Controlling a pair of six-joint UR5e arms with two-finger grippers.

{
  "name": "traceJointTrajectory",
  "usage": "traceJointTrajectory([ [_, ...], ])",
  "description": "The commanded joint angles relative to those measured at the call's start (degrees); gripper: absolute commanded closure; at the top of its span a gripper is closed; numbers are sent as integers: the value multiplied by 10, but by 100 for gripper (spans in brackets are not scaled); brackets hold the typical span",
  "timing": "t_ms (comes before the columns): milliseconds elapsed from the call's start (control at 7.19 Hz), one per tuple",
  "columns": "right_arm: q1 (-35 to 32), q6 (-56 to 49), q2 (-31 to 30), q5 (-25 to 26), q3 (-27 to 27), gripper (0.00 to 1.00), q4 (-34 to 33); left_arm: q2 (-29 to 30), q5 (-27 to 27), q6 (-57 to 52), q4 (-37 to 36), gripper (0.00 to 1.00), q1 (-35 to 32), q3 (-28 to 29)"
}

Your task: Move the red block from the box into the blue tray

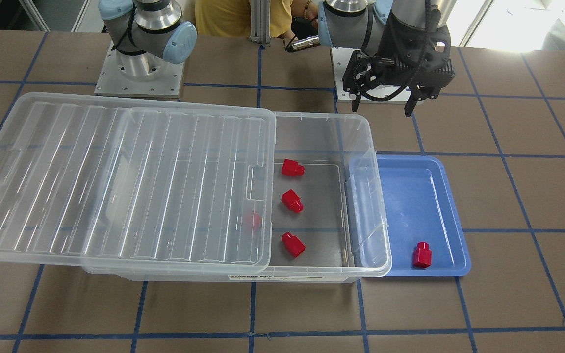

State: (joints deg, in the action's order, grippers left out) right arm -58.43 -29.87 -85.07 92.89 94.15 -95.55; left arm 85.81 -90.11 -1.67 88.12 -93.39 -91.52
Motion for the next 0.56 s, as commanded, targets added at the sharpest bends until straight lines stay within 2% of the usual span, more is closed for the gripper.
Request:
traceJointTrajectory([
  [0, 46, -40, 24, 30, 6, 0, -3, 1, 0, 1, 0, 0, -1, -5],
  [417, 55, -46, 46, 31, 6, 0, -11, -15, 0, 2, 6, 0, -1, 10],
])
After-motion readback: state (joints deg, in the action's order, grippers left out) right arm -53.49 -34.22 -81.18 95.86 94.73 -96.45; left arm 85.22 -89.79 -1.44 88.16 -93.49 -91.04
